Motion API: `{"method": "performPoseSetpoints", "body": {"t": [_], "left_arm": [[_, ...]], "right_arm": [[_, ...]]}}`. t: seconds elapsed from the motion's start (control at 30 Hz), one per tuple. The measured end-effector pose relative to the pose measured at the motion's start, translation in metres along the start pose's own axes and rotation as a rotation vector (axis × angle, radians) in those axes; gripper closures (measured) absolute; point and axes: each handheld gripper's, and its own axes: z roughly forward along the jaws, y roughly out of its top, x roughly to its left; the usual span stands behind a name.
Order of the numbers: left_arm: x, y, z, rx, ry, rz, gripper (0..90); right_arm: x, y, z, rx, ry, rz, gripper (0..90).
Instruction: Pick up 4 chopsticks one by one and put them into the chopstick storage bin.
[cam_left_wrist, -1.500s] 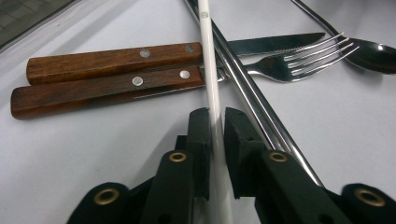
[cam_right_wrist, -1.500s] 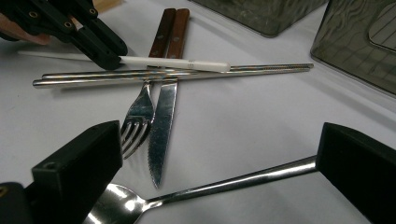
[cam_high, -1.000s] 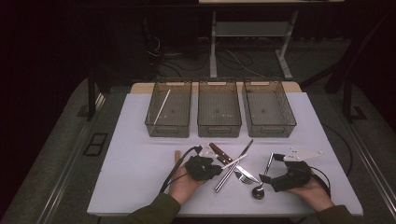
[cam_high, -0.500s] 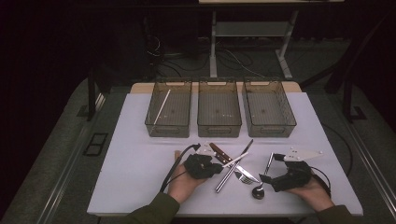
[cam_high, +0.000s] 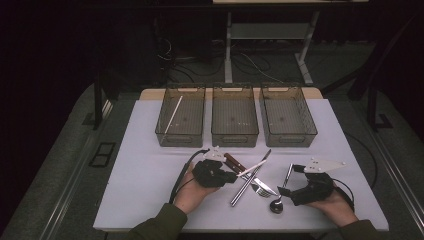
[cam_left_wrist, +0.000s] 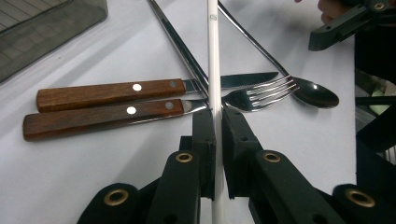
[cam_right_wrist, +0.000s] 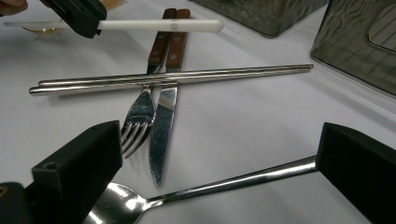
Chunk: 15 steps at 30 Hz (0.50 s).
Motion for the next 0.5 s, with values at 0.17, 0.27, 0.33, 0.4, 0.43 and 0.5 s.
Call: {"method": "performPoseSetpoints", "body": {"t": [0.17, 0.27, 0.33, 0.4, 0.43, 0.5], "left_arm": [[0.003, 0.001, -0.007, -0.006, -0.001, -0.003, 83.7], [0.004, 0.001, -0.011, -0.003, 0.008, 0.005, 83.6], [0.006, 0.001, -0.013, 0.003, 0.014, 0.015, 83.6], [0.007, 0.001, -0.016, 0.011, 0.029, 0.027, 83.7], [0.008, 0.000, -0.018, 0.010, 0.029, 0.026, 83.7], [0.010, 0.000, -0.022, 0.008, 0.037, 0.025, 83.7]], "right_arm": [[0.000, 0.000, 0.000, -0.001, 0.001, 0.000, 0.5], [0.000, 0.000, 0.000, -0.001, 0.000, -0.001, 0.5], [0.000, 0.000, -0.001, -0.001, 0.000, -0.001, 0.5], [0.000, 0.000, 0.000, -0.001, 0.000, 0.000, 0.5], [0.000, 0.000, 0.000, -0.001, 0.000, 0.000, 0.5], [0.000, 0.000, -0.001, -0.001, 0.000, 0.000, 0.5]]}}
